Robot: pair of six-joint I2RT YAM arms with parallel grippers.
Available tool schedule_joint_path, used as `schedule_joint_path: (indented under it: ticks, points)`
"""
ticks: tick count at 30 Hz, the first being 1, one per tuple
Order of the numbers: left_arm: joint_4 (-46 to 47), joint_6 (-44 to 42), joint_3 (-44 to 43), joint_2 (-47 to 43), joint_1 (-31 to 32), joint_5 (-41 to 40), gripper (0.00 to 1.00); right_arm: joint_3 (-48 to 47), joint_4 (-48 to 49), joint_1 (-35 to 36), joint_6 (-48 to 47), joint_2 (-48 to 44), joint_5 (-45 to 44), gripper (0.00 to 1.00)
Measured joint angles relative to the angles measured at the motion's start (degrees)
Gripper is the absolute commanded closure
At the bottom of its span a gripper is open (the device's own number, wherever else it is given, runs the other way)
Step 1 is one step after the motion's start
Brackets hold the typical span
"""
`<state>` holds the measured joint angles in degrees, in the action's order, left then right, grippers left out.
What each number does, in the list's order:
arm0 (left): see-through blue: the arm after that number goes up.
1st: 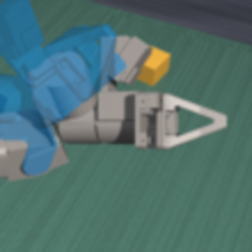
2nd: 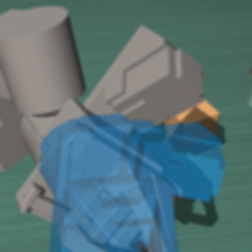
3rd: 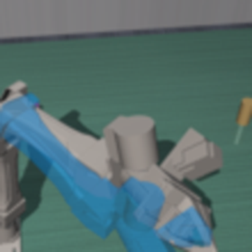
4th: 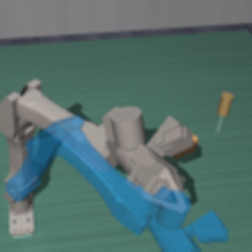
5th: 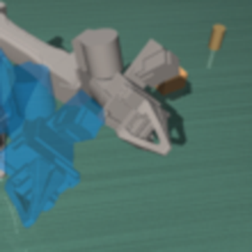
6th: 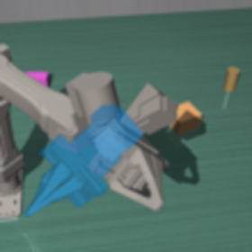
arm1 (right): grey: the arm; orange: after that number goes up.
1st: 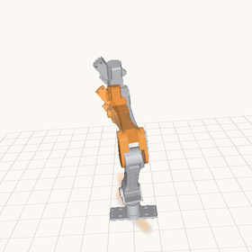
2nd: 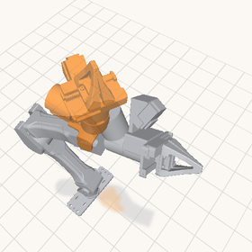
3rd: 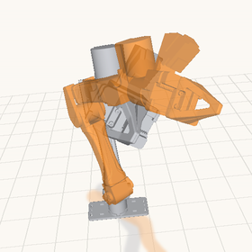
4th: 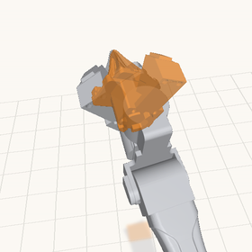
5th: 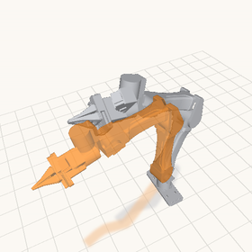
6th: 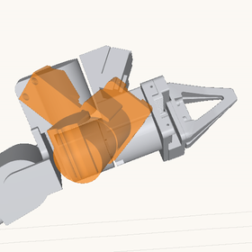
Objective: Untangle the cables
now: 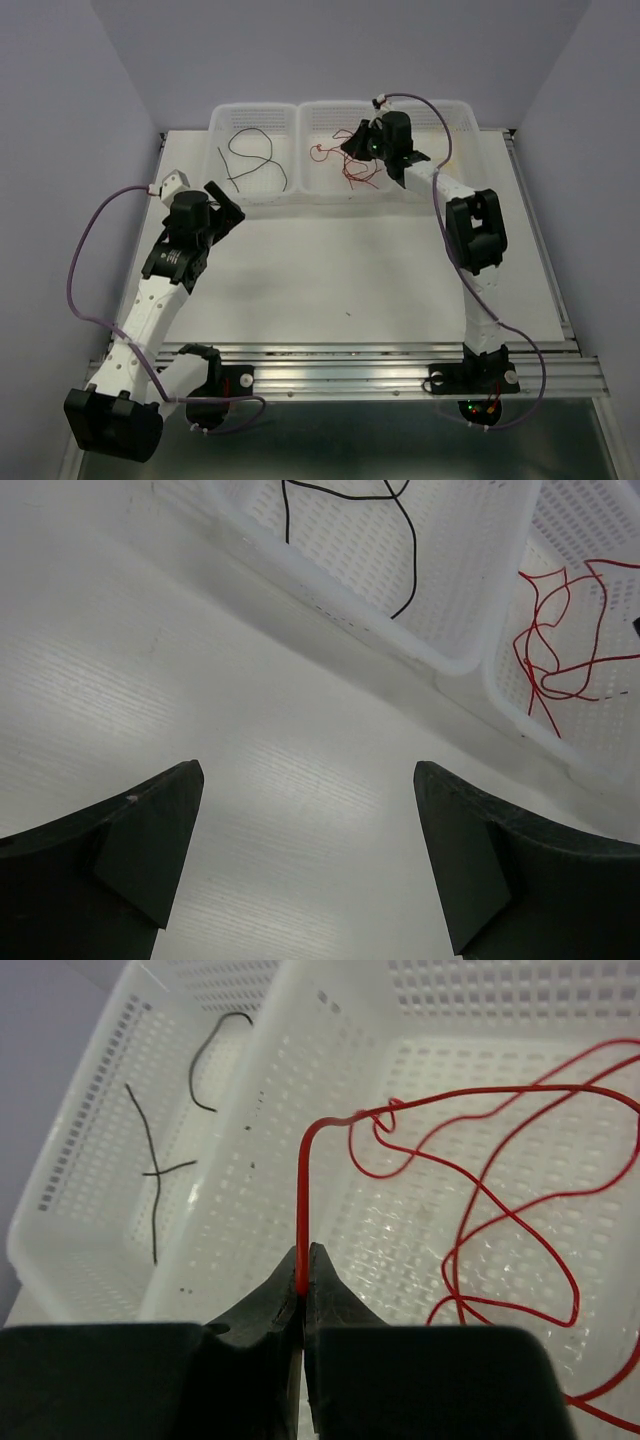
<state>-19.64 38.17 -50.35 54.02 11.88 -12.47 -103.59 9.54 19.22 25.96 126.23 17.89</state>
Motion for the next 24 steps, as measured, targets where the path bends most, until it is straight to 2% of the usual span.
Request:
schedule_joint_path:
  ticks: [1,2,5,6,9,11,12,18,21,24]
  points:
    - [-0.09,0.07,0.02,-0.11,0.00,0.00,0.01,-0.46,-0.79,0.09,-0.28,0.96,-0.28,0.97]
    - [-0.15,0.15,0.04,-0.17,0.00,0.00,0.01,-0.87,-2.10,0.39,-0.52,2.43,-0.68,0.85]
    - [-0.44,0.39,0.09,-0.22,0.00,0.00,0.01,-0.92,-6.10,0.90,-1.27,3.67,-2.49,0.60]
    - [-0.57,0.48,0.09,-0.22,0.00,0.00,0.01,-0.96,-7.91,1.18,-1.88,3.67,-3.37,0.41]
    - [-1.01,0.57,0.09,-0.31,0.00,0.00,0.01,-2.95,-12.31,1.99,-2.67,3.67,-4.85,0.21]
    - [-1.27,0.66,0.09,-0.46,0.00,0.00,0.01,-4.00,-13.94,2.69,-2.97,3.23,-5.31,0.16]
    - [-1.53,0.70,0.09,-0.61,0.00,0.02,0.01,-4.13,-14.60,2.95,-3.10,2.80,-5.44,0.02]
    - [-2.99,0.68,-0.37,-2.38,0.00,-0.02,0.01,-4.15,-19.98,3.89,-3.80,-5.88,-5.95,0.00]
    - [-3.98,0.70,-1.01,-3.56,0.00,-0.35,0.01,-2.86,-20.90,3.87,-4.22,-13.70,-8.11,0.00]
    - [-5.16,0.70,-2.08,-4.39,0.00,-0.98,0.01,2.84,-20.85,3.87,-3.72,-25.07,-11.47,0.00]
